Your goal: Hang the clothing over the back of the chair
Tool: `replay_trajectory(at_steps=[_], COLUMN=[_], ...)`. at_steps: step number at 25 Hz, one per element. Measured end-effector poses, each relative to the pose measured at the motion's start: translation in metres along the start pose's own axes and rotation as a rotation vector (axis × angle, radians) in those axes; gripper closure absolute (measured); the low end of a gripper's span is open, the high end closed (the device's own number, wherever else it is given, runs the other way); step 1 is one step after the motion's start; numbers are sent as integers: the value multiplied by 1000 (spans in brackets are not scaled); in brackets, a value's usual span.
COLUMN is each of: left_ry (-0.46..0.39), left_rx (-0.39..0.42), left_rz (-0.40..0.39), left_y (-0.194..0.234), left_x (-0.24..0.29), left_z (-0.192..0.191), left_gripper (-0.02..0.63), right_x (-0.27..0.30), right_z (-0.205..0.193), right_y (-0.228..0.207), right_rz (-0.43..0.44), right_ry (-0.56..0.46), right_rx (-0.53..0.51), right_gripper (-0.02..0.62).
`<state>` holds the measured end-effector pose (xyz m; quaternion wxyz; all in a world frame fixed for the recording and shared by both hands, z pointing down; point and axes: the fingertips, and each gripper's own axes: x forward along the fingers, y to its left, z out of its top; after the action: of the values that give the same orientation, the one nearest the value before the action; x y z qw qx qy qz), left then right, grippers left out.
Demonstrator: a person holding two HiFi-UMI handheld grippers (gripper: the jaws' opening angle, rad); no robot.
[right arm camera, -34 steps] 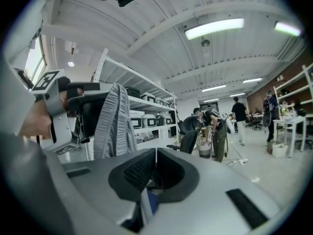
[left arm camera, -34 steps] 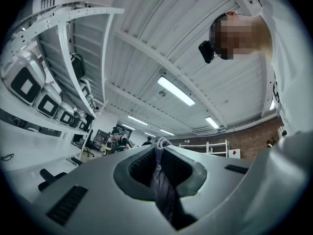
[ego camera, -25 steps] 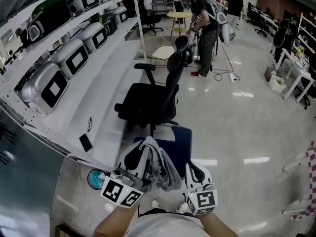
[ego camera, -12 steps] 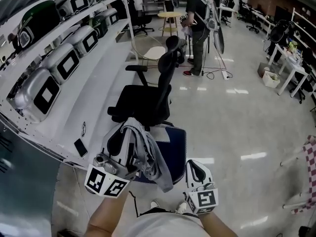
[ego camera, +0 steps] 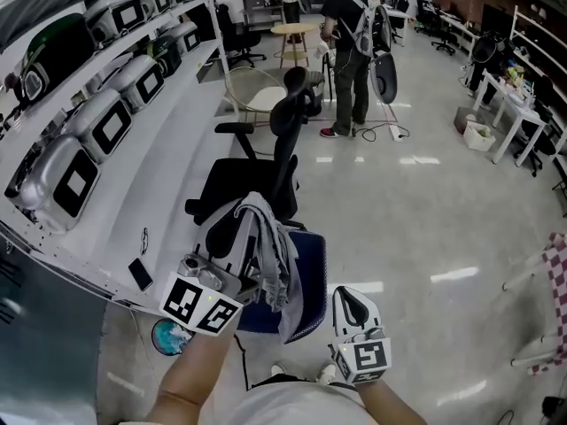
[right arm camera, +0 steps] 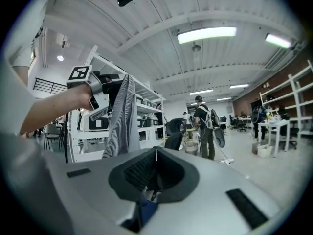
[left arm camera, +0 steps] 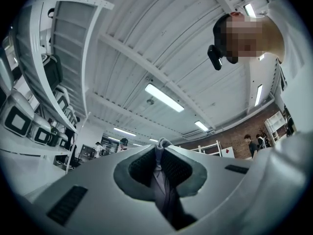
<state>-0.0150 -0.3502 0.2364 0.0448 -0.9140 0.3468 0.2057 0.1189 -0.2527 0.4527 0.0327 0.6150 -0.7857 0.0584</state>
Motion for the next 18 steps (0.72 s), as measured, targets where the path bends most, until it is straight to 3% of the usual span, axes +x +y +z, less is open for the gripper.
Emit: replay_trajectory(at_steps=[5, 13, 18], left_ry=[28, 121, 218], left_rx=[-38, -352, -421], left_rz=[-42, -44, -85], left_y=[-25, -87, -133], left_x=[21, 30, 29], left_z=[-33, -132, -189], left_gripper=[577, 577, 577], right_x=[-3, -22, -45], right_z=[-4, -11, -15], right_y=[-16, -57, -94], right_rz=[-30, -134, -213], right_ry=[4, 23, 38], right_rx=[4, 20, 22], right_gripper=[578, 578, 578])
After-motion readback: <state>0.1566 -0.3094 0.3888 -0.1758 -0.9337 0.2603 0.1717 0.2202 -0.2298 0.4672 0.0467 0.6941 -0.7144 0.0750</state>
